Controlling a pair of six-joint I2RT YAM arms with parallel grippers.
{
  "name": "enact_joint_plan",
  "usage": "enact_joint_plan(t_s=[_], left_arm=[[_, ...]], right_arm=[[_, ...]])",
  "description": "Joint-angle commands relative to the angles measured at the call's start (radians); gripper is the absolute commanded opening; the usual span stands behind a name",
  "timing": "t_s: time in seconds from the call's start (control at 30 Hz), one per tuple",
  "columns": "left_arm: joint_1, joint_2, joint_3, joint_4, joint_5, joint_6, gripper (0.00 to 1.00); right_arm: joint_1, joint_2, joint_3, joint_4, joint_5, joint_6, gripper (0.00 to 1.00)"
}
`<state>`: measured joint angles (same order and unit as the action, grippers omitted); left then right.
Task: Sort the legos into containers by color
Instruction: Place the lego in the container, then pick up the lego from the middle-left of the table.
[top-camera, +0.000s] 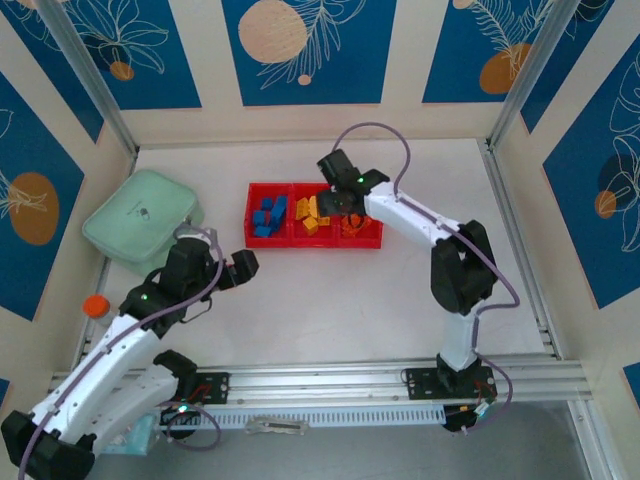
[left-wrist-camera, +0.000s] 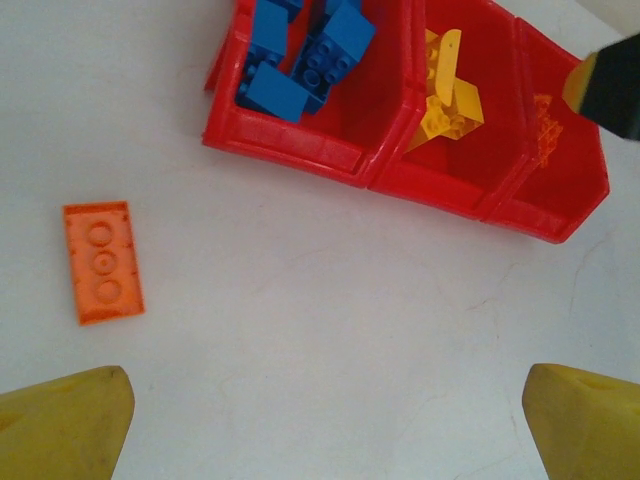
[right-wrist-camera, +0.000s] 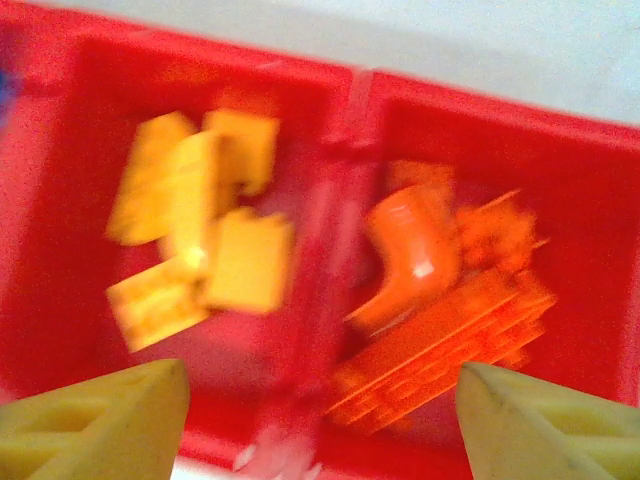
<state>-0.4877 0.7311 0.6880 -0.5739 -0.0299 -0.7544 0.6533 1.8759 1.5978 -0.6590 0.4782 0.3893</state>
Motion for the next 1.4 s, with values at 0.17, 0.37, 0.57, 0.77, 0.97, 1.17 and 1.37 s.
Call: enact_joint_plan(t_s=[0.17, 0.37, 0.57, 0.77, 0.97, 1.17, 1.37], left_arm=[[0.018, -0.188, 0.070, -0.283, -0.127, -0.064, 0.99], [0.018, -0.294, 0.132, -0.424, -0.183, -0.097, 0.99], [0.018, -0.355, 0.169, -0.521, -0.214, -0.124, 0.99], [0.019, -0.380, 0.178, -0.537, -0.225, -0.127, 0.99], [0.018, -0.383, 0.171, -0.532, -0.229, -0.127, 0.99], [0.018, -0.381, 0.165, -0.526, -0.228, -0.127, 0.99], [0.018, -0.377, 0.145, -0.501, -0.214, -0.133, 0.99]], right_arm=[[0.265, 0.014, -0.017, 0.032, -0.145, 0.173, 0.78], [0.388, 0.212, 0.171, 0.010, -0.159, 0.223, 0.80], [0.449, 0.400, 0.390, -0.050, -0.131, 0.216, 0.82], [0.465, 0.574, 0.589, -0.133, -0.087, 0.204, 0.83], [0.479, 0.688, 0.716, -0.167, -0.057, 0.156, 0.77], [0.483, 0.742, 0.777, -0.208, -0.049, 0.132, 0.61], [0.487, 0.735, 0.759, -0.191, -0.047, 0.102, 0.40]])
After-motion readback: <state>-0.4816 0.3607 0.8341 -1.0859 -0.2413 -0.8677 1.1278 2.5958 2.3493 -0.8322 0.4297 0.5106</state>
